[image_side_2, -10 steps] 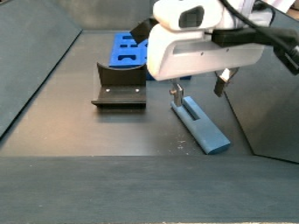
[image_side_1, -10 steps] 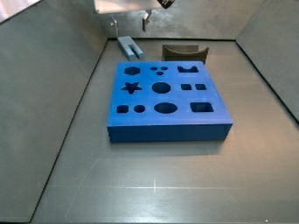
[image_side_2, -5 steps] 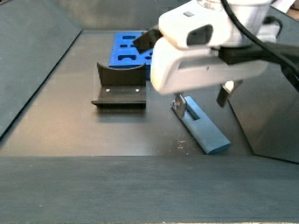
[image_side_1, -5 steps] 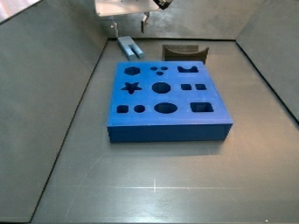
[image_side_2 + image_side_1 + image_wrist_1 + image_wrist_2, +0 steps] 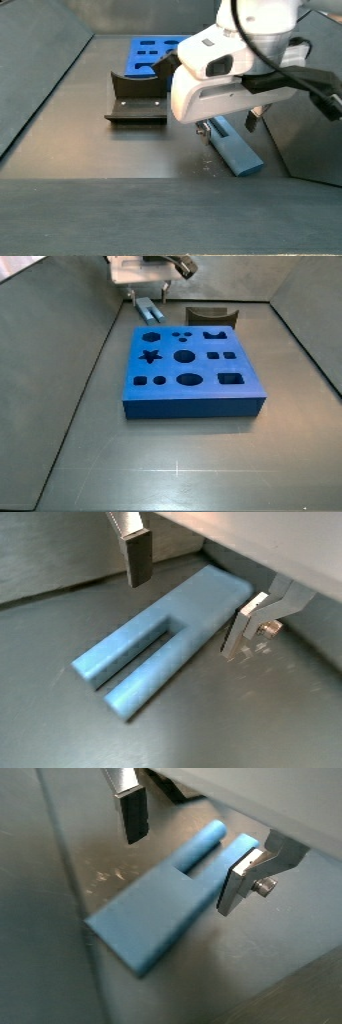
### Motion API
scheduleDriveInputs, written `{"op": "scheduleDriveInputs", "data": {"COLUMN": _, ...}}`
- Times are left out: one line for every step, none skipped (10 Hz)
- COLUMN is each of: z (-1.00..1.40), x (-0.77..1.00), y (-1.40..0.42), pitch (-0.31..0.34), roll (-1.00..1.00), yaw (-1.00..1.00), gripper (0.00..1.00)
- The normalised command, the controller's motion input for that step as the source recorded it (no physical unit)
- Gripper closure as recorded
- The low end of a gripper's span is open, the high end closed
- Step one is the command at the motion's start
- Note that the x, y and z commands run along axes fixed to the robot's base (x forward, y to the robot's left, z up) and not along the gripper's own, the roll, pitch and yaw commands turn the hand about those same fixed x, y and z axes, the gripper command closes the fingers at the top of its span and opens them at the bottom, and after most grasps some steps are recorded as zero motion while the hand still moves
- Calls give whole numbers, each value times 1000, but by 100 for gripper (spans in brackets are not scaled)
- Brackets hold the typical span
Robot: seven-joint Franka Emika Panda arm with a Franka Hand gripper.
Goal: Pick up the square-circle object. Move up. Rotate the square-circle object. Place the square-circle object on the fixture. Regrasp the square-circle object. Move to above the board. Insert the square-circle object.
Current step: Pick up the square-circle object.
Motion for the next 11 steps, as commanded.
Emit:
{"op": "scheduleDriveInputs", "data": {"z": -914, "x": -80, "y": -269, "pitch": -43, "roll": -70, "yaw": 117, "gripper": 0}}
{"op": "scheduleDriveInputs", "data": {"z": -757, "x": -63, "y": -100, "pitch": -70, "roll": -157, "yaw": 131, "gripper": 0}}
{"op": "scheduleDriveInputs", "data": {"z": -540, "x": -103, "y": 0, "pitch": -119, "roll": -280, "yaw": 100, "gripper": 0}}
{"op": "scheduleDriveInputs", "data": {"z": -431, "x": -89, "y": 234, "pitch": -140, "roll": -354, "yaw": 57, "gripper": 0}}
{"op": "scheduleDriveInputs", "data": {"z": -140, "x": -37, "y": 260, "pitch": -66, "roll": -257, "yaw": 0, "gripper": 0}}
{"op": "scheduleDriveInputs", "data": {"z": -37, "x": -29, "y": 303, "pitch": -44, "roll": -239, "yaw": 0, "gripper": 0}}
{"op": "scheduleDriveInputs", "data": {"z": 0, "x": 0, "y": 0, "pitch": 0, "roll": -47, "yaw": 0, "gripper": 0}}
{"op": "scheduleDriveInputs", "data": {"z": 0, "x": 0, "y": 0, "pitch": 0, "roll": 0, "yaw": 0, "gripper": 0}}
{"op": "scheduleDriveInputs", "data": {"z": 0, "x": 0, "y": 0, "pitch": 0, "roll": 0, "yaw": 0, "gripper": 100}}
{"op": "scheduleDriveInputs", "data": {"z": 0, "x": 0, "y": 0, "pitch": 0, "roll": 0, "yaw": 0, "gripper": 100}}
{"op": "scheduleDriveInputs", "data": {"z": 0, "x": 0, "y": 0, "pitch": 0, "roll": 0, "yaw": 0, "gripper": 100}}
